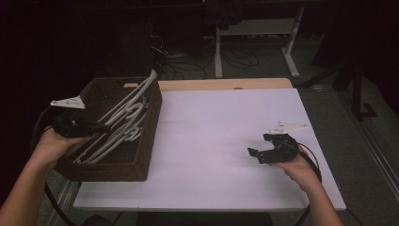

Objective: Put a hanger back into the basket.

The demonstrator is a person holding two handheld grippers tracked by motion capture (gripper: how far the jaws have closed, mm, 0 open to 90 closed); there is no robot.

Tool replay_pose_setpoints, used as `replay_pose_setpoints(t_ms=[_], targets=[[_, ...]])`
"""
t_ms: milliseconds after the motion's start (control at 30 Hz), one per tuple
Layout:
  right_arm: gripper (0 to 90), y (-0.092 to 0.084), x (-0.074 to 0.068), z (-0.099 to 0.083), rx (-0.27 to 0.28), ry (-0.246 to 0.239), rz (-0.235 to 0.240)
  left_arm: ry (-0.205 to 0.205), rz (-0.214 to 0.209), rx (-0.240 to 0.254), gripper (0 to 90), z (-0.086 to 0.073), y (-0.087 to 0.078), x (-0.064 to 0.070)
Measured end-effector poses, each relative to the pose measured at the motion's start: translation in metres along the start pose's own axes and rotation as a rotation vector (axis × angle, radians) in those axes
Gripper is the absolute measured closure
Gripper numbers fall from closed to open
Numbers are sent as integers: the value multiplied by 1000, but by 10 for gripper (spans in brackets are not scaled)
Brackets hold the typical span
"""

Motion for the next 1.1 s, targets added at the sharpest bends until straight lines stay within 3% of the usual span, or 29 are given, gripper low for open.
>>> replay_pose_setpoints(t_ms=[133, 300, 467, 533, 700, 967, 1100], targets=[[153, 0, 0, 0, -1, 0, -2, -27, 6, -14, 818, -10, 4, -7], [153, -2, 1, 1, 1, 1, -5, -42, 50, -34, 804, -20, 13, -16], [153, -4, 2, 1, 8, 3, -9, -58, 85, 27, 526, -21, 11, -22], [153, -5, 2, 3, 12, -1, -9, -63, 72, 47, 445, -19, 9, -21], [153, -10, 1, 9, 29, -9, -11, -53, 13, 118, 305, -9, 6, -8], [135, -24, -5, 31, 71, -35, 24, -14, -101, 245, 189, 9, 12, 35], [113, -32, -9, 41, 93, -61, 42, 5, -142, 268, 156, 13, 23, 56]])
Point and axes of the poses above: each handheld gripper's, and its own axes: y roughly forward along the jaws, z roughly out of its top, x roughly to its right, the point moved 6 cm from there along y, roughly forward along the jaws, and after that the axes turned 12 degrees about -y, right-handed, at the moved point
